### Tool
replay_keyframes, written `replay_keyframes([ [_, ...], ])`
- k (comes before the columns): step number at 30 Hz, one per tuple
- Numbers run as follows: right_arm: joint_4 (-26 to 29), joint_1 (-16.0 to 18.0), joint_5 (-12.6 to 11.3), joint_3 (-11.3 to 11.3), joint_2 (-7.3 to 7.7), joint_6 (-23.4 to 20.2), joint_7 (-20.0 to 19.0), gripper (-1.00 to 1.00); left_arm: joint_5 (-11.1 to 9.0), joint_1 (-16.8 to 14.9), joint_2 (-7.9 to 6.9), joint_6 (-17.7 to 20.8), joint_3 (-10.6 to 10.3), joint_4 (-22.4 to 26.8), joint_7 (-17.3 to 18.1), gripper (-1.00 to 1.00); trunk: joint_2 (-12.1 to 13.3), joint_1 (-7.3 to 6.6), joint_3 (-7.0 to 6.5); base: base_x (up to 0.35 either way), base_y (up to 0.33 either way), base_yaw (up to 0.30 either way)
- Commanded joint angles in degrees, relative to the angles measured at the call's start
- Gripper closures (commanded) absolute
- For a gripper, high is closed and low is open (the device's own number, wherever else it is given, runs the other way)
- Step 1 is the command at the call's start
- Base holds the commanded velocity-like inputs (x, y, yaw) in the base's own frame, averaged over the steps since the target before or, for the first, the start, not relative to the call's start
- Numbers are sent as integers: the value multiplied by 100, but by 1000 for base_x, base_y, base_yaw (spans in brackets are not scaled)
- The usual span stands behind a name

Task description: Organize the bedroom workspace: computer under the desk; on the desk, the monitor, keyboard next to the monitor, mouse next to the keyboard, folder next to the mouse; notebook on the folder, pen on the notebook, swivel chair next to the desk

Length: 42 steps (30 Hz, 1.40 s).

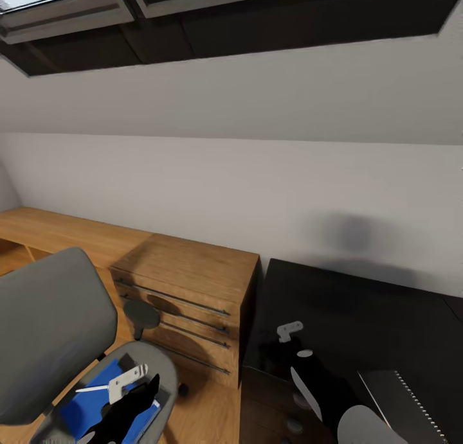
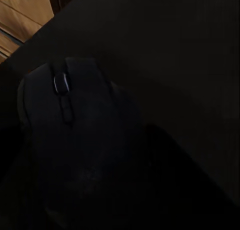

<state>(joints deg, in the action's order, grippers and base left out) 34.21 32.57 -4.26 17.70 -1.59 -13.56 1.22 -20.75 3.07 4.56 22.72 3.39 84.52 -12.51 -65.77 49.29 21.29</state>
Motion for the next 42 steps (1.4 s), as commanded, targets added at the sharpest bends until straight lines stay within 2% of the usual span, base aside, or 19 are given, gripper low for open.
replay_keyframes([
  [1,95,4,-66,17,1,-27,162,100,-61,0,1,23,4,12,-32,-100,-5,-2,6,-263,0,0],
  [3,340,2,-70,1,3,-30,357,100,-61,0,1,25,4,12,-32,-100,-5,-2,6,-294,0,0],
  [5,844,-12,-105,-12,7,-54,702,100,-61,0,1,23,4,12,-32,-100,-5,-2,6,-316,0,0],
  [8,1870,-136,-262,-19,8,-111,1769,100,-56,0,1,23,4,12,-32,-100,-5,-2,6,-331,0,0],
  [11,2794,-456,-808,-19,17,-409,2693,100,-56,0,1,22,4,12,-32,-100,-5,-2,6,-335,0,0],
  [12,2964,-513,-911,-20,21,-464,2793,100,-57,0,1,22,4,12,-32,-100,-5,-2,6,-335,0,0],
  [14,3702,-784,-1310,-21,50,-668,3074,100,-57,0,4,22,4,12,-32,-100,-5,-2,6,-336,0,0],
  [17,4182,-997,-1469,-15,70,-931,3179,100,-54,0,7,22,1,12,-32,-100,-5,-2,6,-336,0,0],
  [20,4306,-1057,-1530,-18,71,-1023,3200,100,-53,0,8,22,-1,12,-32,-100,-5,-2,6,-336,0,0],
  [24,4415,-1088,-1592,-12,52,-1068,3209,100,-51,0,9,14,-4,12,-32,-100,-5,-2,6,-336,-4,0],
  [27,4444,-1092,-1594,-12,52,-1069,3209,100,9,0,9,14,-5,12,-32,-100,-5,-2,6,-336,-63,0],
  [28,4459,-1094,-1595,-12,46,-1070,3211,100,92,0,9,14,-14,12,-32,-100,-5,-2,4,-309,-166,-55],
  [33,4463,-1102,-1596,-12,37,-1070,3209,100,113,0,9,20,-21,8,-32,-100,-5,-2,-14,-280,-189,-174],
  [39,4463,-1103,-1596,-32,47,-1070,3210,100,119,0,9,4,-28,-87,-43,-100,-5,-2,-41,-82,-58,-223],
  [42,4463,-1103,-1596,-129,62,-1072,3214,100,122,0,9,0,-30,-273,-47,-100,-5,-2,-55,-7,-5,-227],
])
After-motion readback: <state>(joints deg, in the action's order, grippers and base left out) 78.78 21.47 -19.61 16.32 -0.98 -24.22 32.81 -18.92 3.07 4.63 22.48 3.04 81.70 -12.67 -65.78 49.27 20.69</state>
